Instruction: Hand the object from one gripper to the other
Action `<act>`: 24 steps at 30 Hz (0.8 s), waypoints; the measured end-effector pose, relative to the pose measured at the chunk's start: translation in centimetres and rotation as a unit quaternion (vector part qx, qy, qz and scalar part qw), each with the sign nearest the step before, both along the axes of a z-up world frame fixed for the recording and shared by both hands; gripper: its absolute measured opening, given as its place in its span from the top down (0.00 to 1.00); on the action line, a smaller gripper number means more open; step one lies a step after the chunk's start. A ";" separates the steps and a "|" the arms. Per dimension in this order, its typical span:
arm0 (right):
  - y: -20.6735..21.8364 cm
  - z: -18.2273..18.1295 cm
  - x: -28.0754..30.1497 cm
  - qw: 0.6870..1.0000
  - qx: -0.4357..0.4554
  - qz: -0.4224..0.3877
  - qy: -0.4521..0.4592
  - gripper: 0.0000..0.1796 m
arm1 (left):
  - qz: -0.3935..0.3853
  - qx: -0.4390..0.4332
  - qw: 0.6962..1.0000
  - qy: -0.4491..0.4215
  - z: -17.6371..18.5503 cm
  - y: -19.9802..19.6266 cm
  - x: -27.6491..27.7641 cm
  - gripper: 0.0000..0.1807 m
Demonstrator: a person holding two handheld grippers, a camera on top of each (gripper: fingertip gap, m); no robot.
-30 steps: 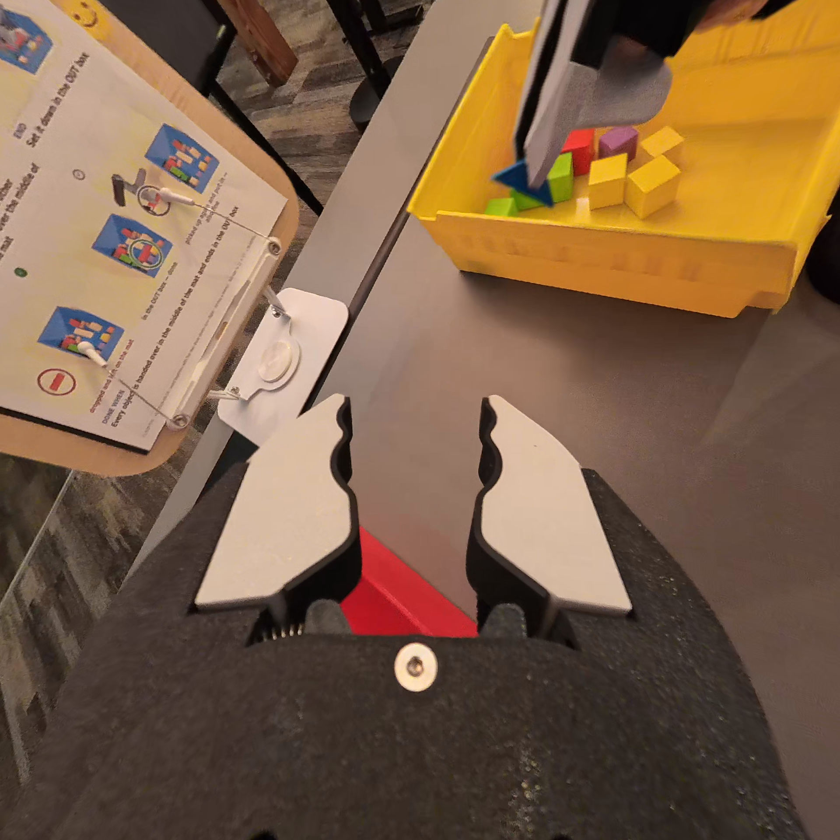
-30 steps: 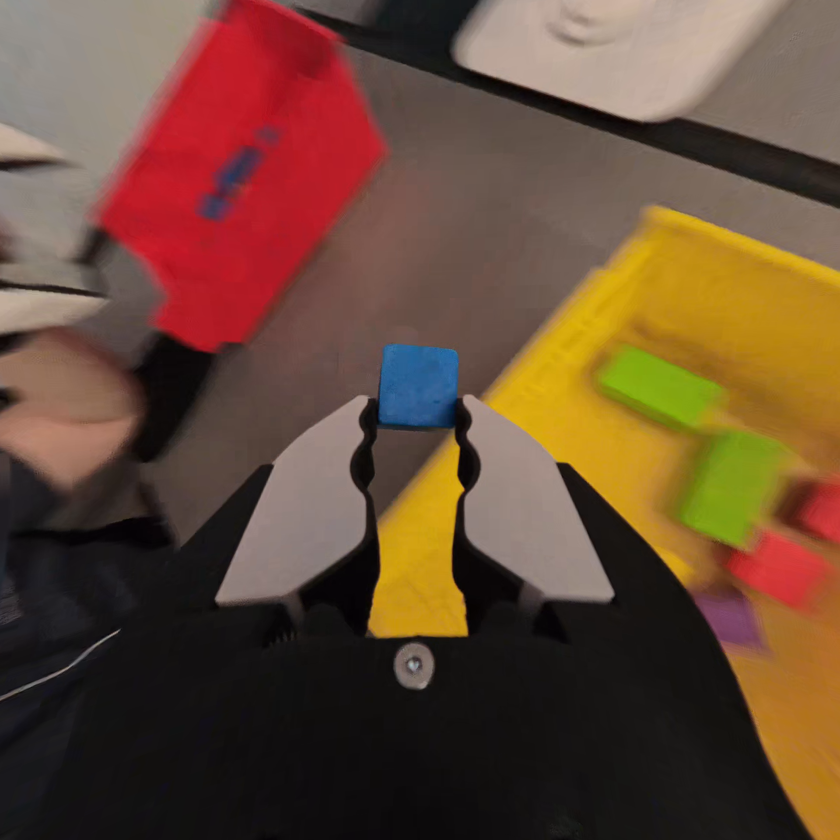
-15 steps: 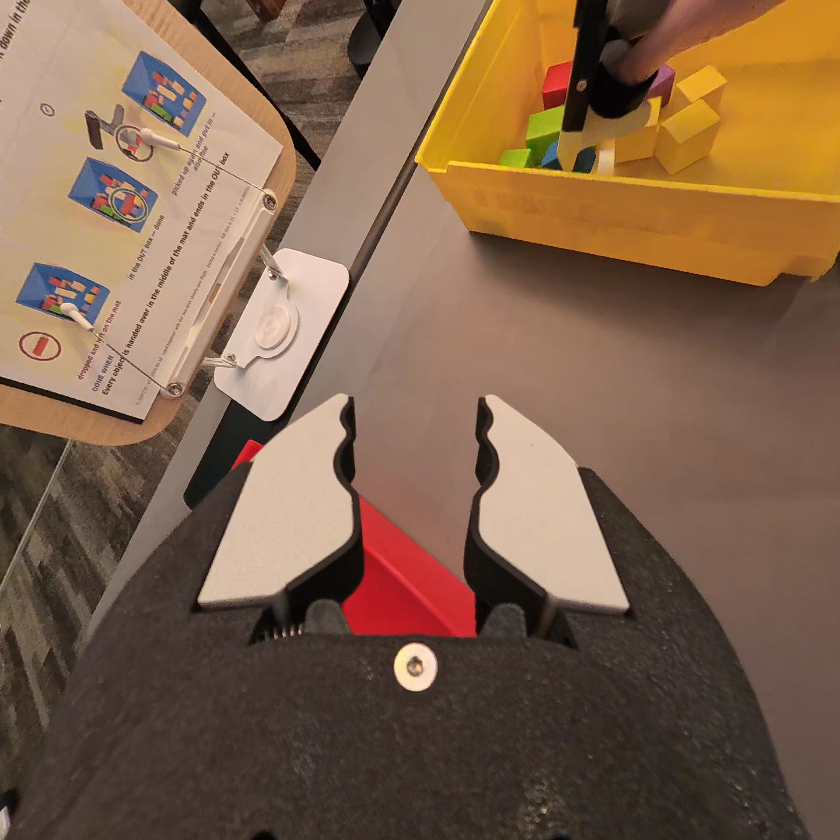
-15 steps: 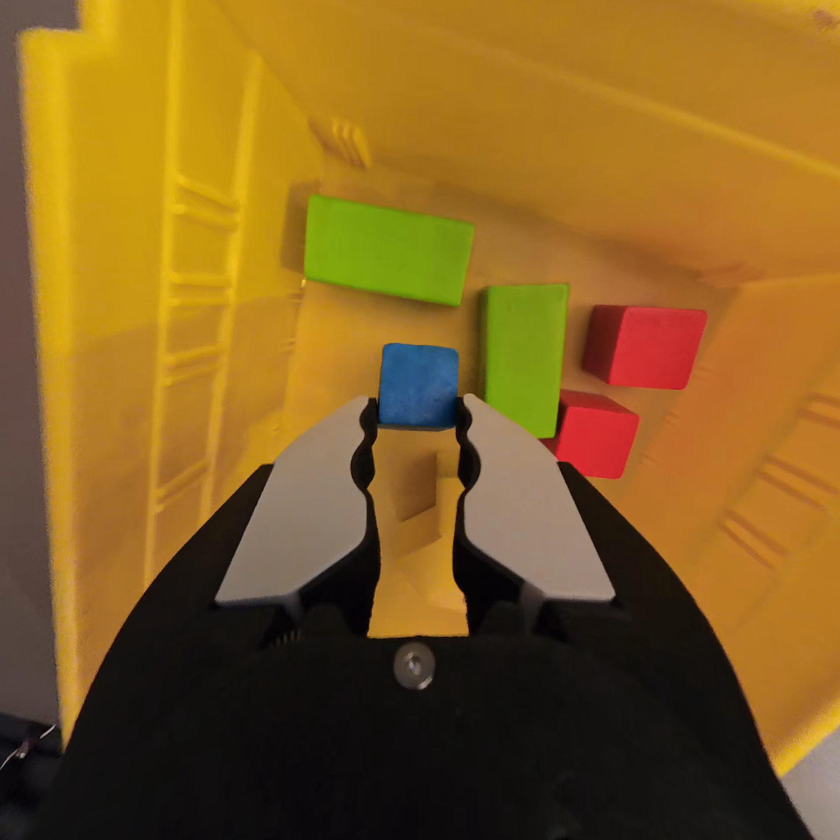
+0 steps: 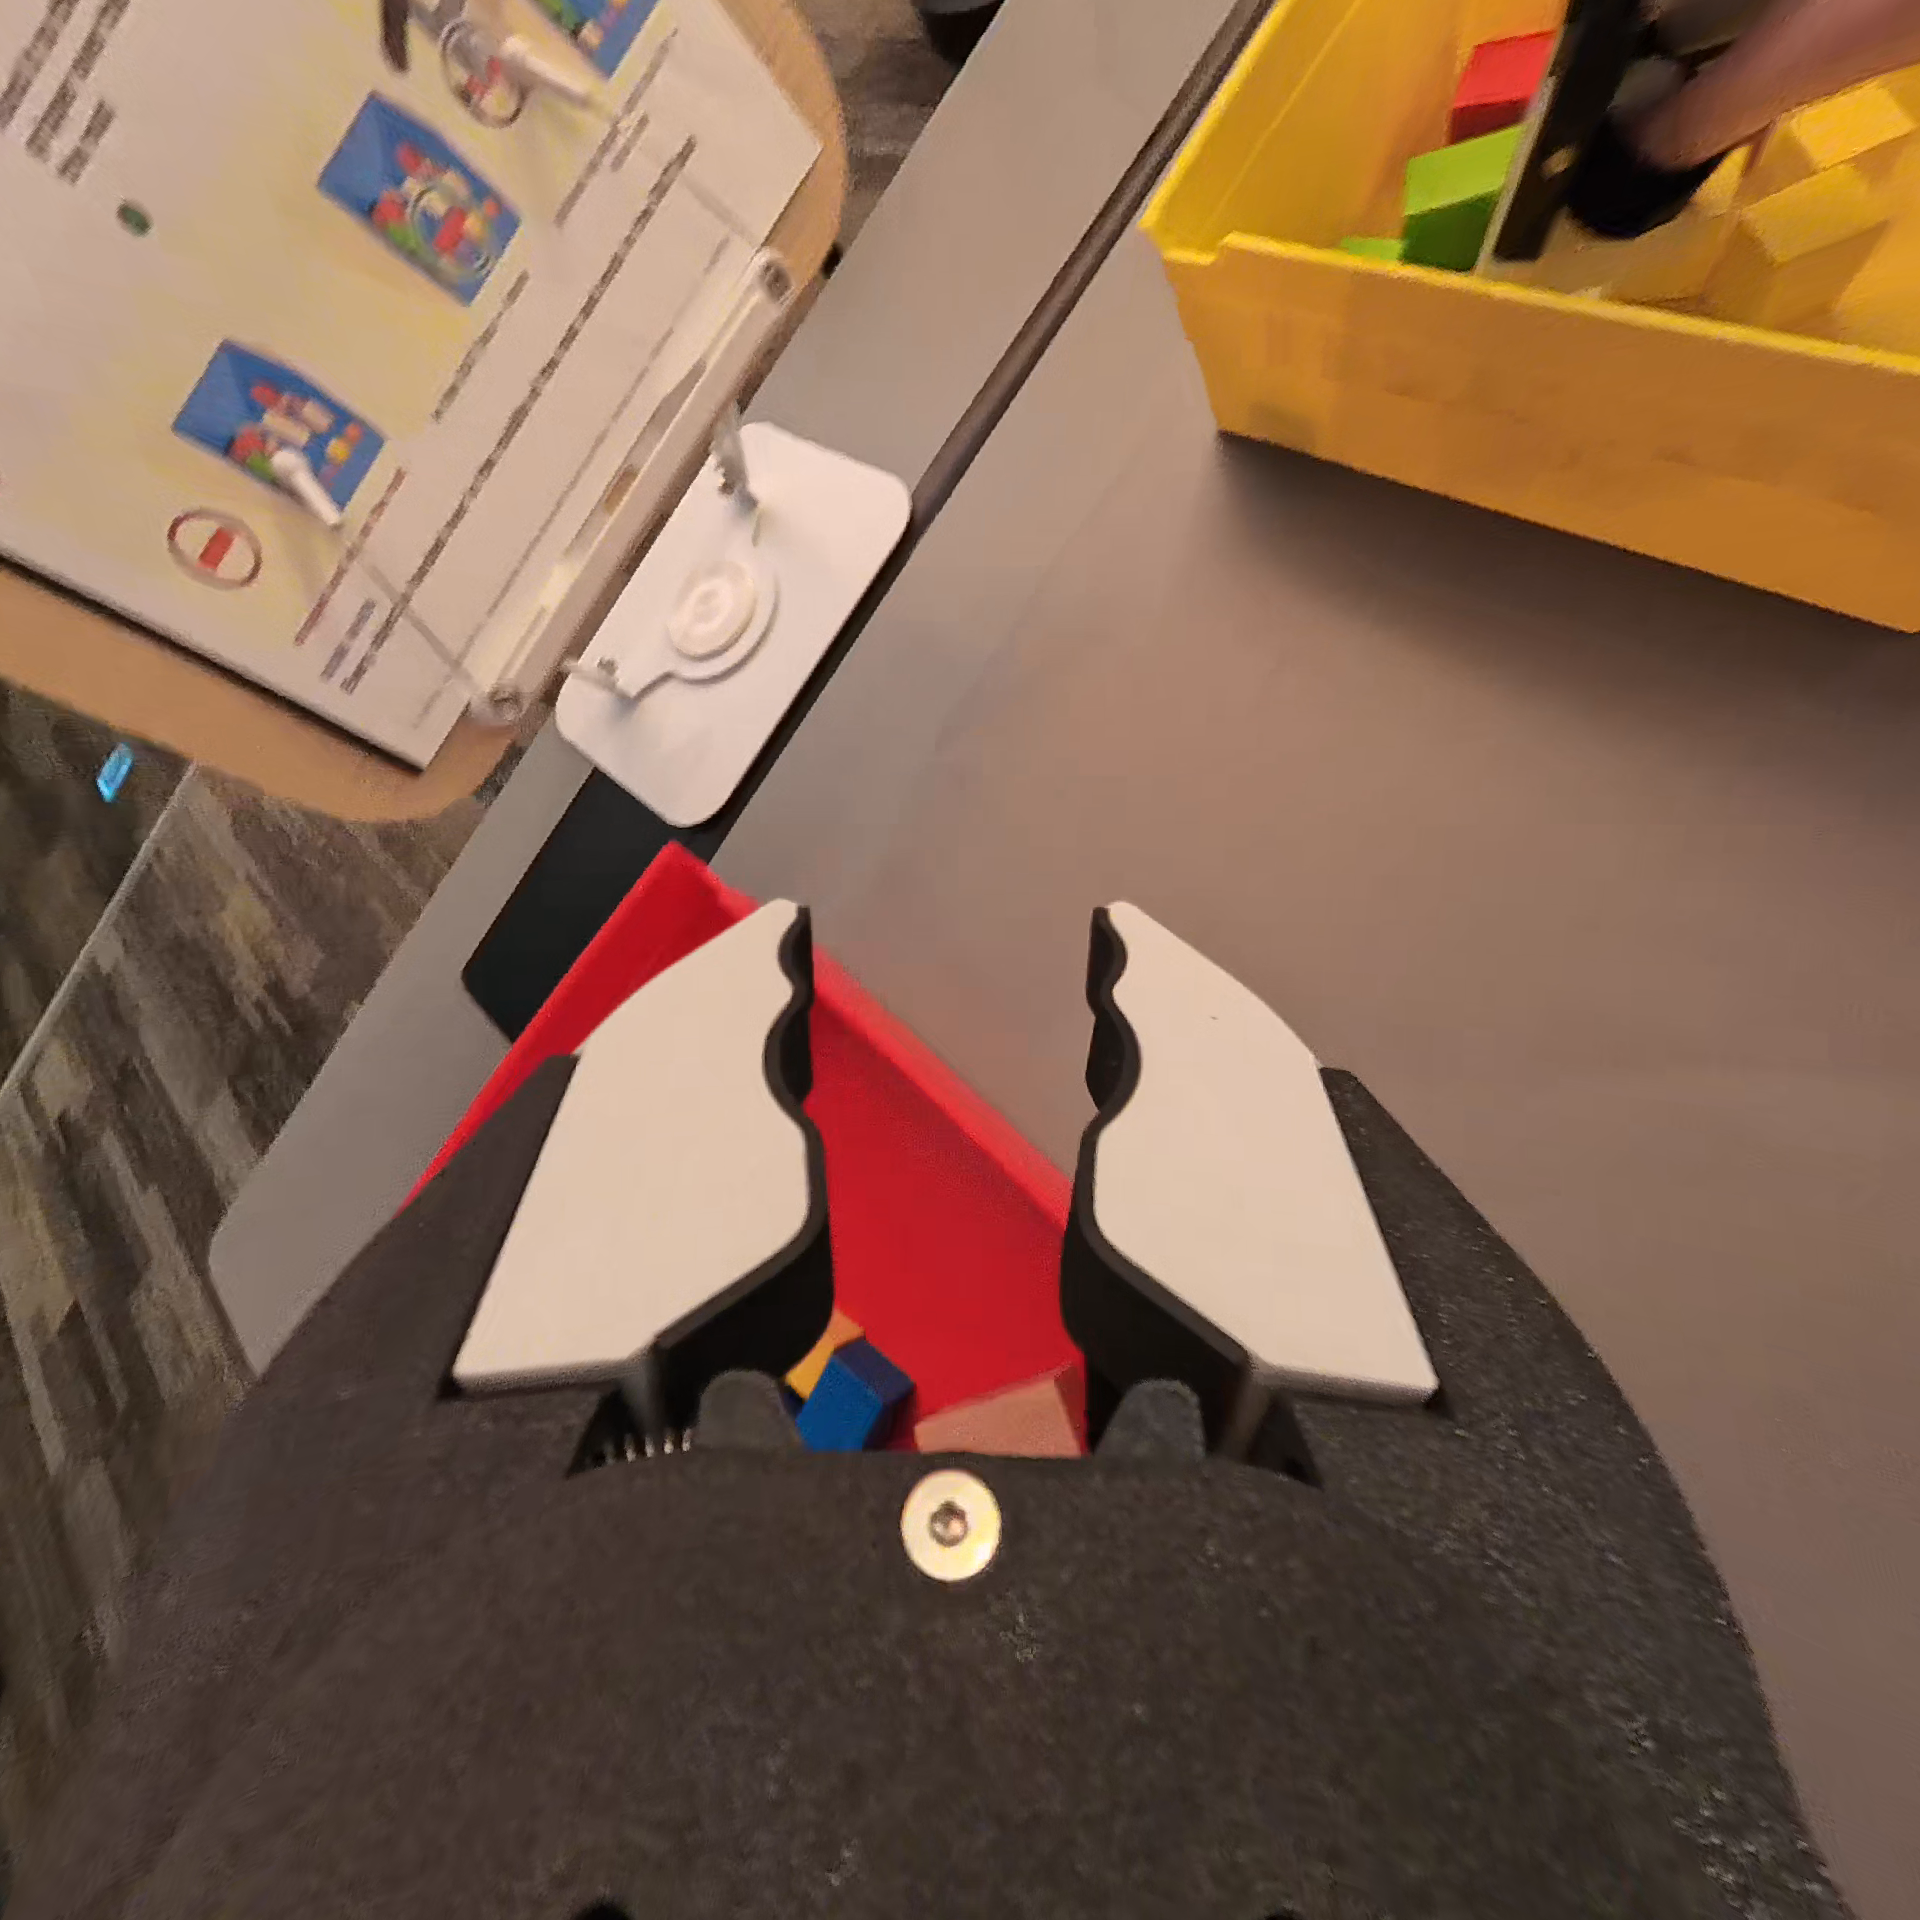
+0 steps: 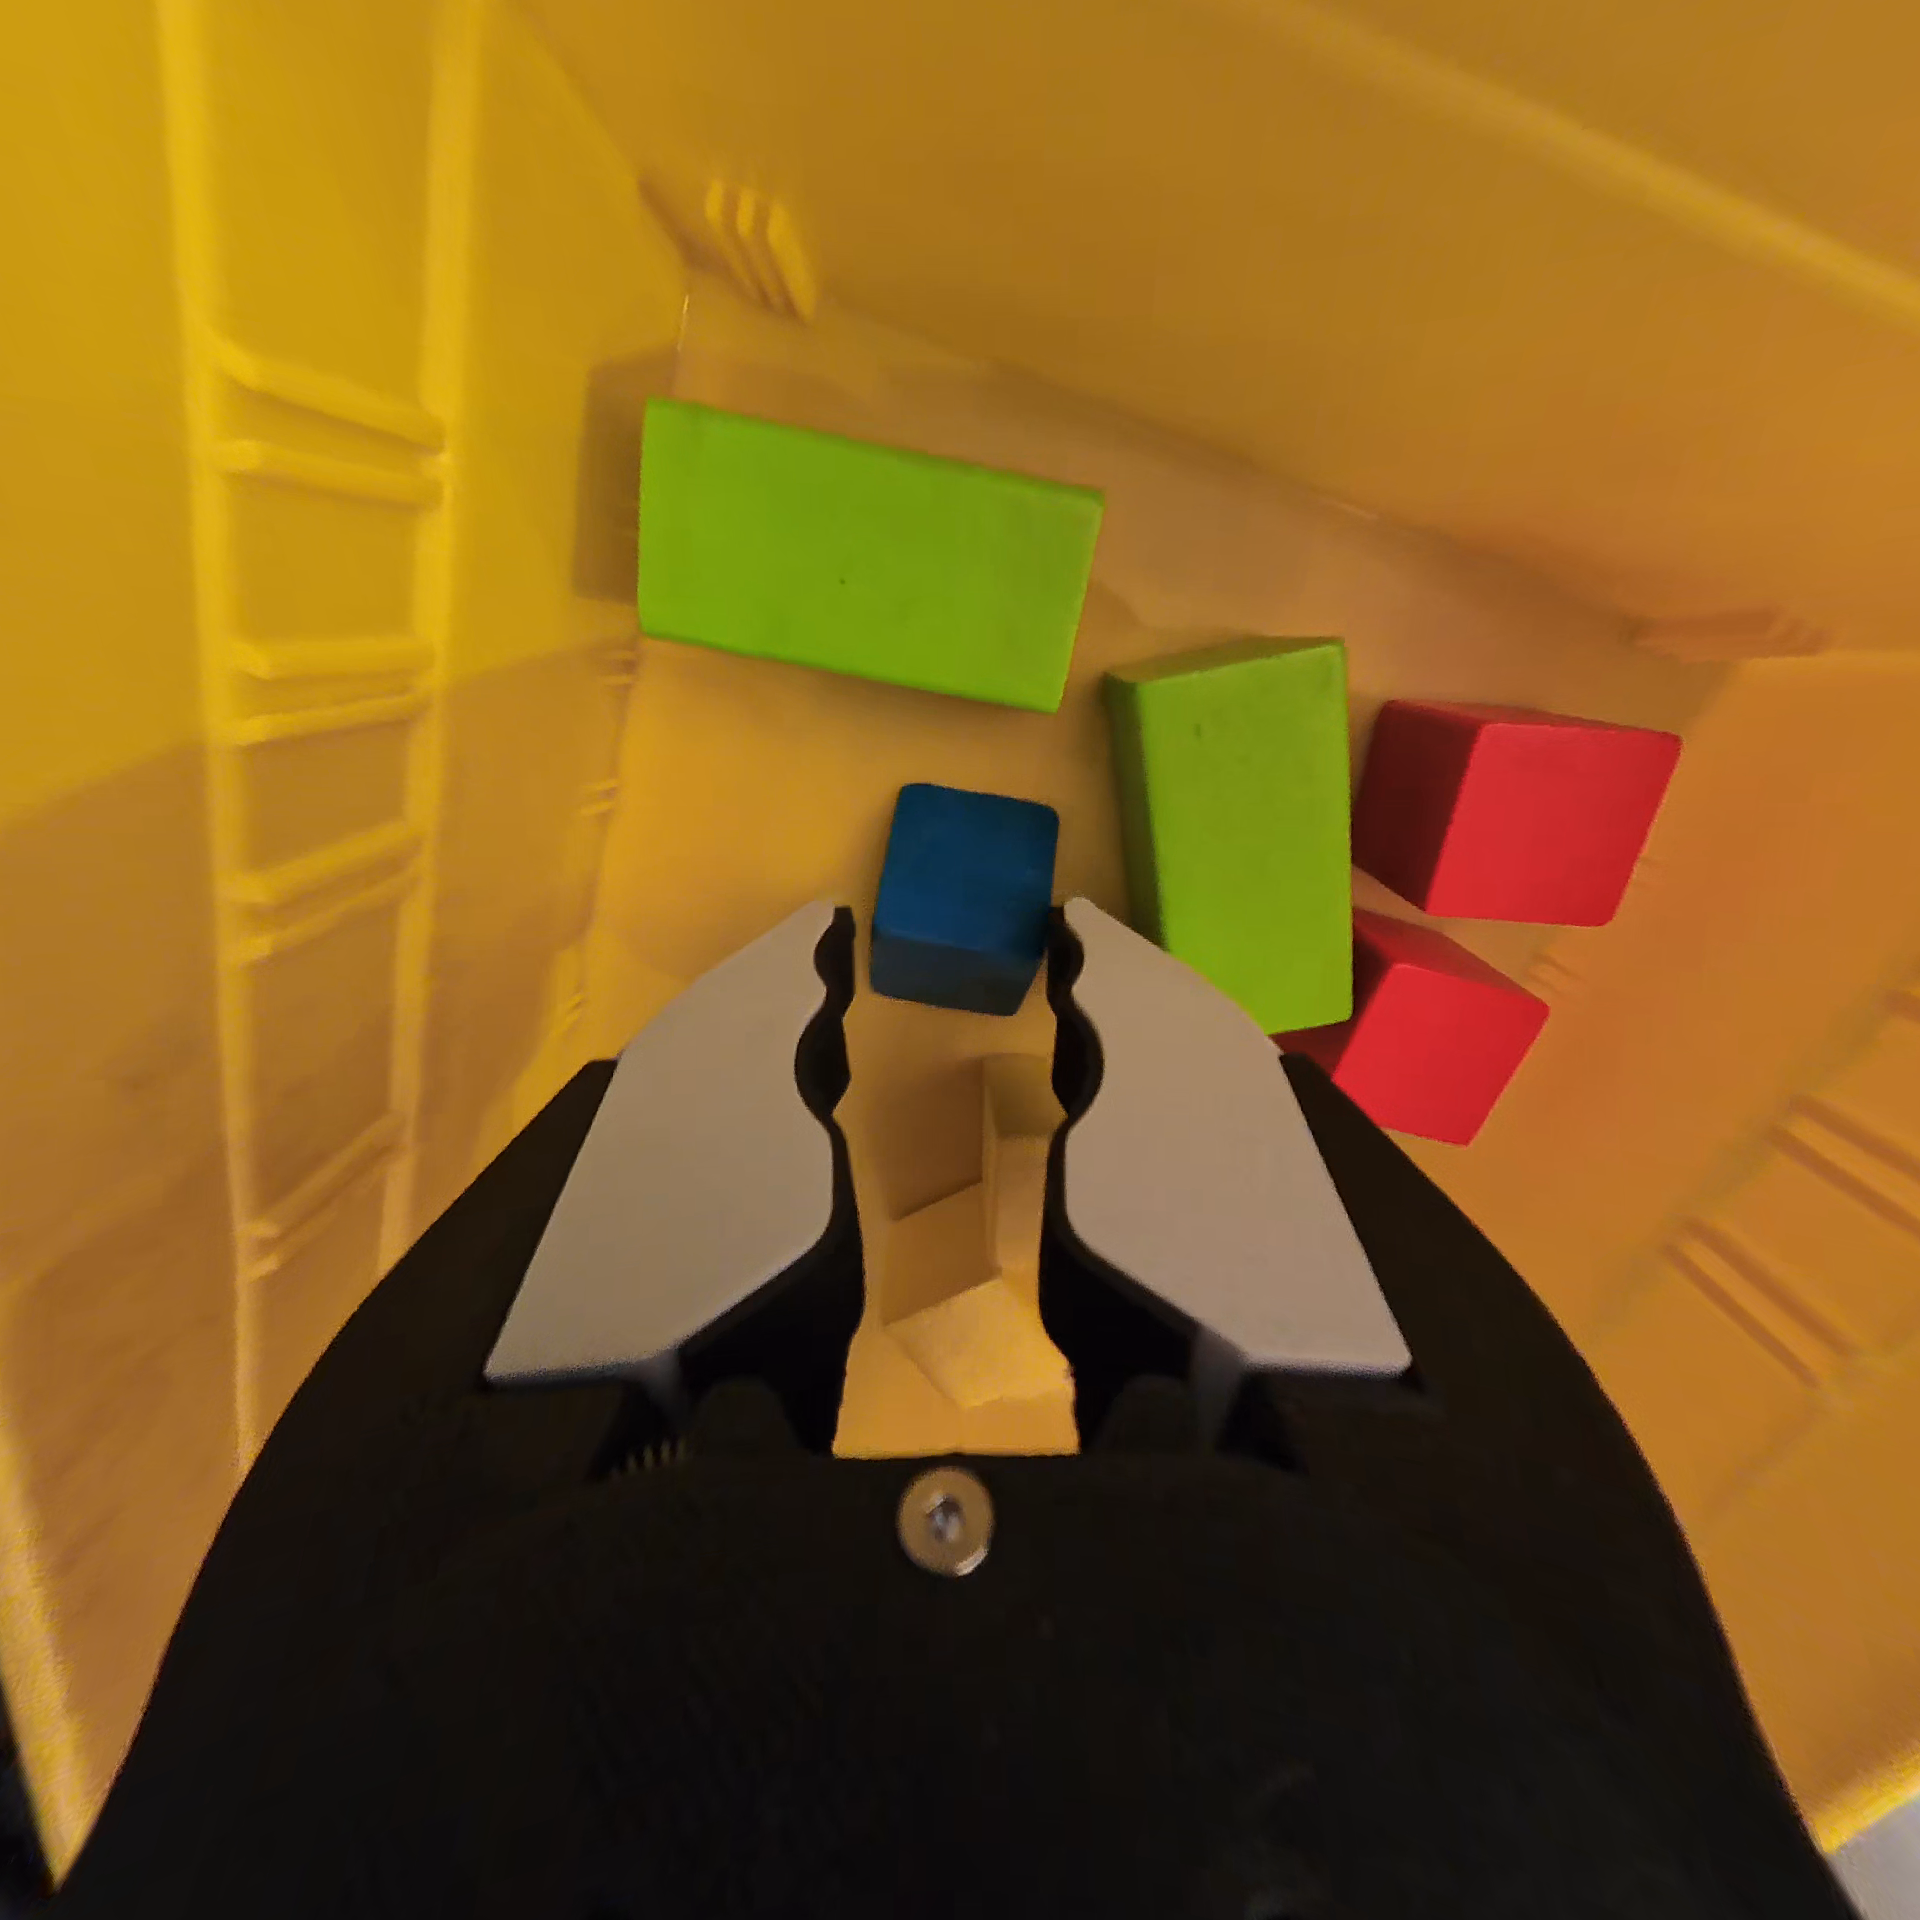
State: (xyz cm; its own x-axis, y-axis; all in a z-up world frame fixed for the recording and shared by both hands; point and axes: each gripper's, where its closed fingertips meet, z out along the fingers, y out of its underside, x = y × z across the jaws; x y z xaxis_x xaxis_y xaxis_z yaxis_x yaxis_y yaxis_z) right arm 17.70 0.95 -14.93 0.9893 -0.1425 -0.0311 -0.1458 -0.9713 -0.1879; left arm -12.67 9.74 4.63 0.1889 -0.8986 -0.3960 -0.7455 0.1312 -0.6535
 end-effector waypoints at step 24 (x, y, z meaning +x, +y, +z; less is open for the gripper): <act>-0.7 5.8 -2.0 0.996 0.071 0.051 0.014 0.78 | 0.399 -0.257 0.872 0.125 -17.4 17.3 -12.7 0.65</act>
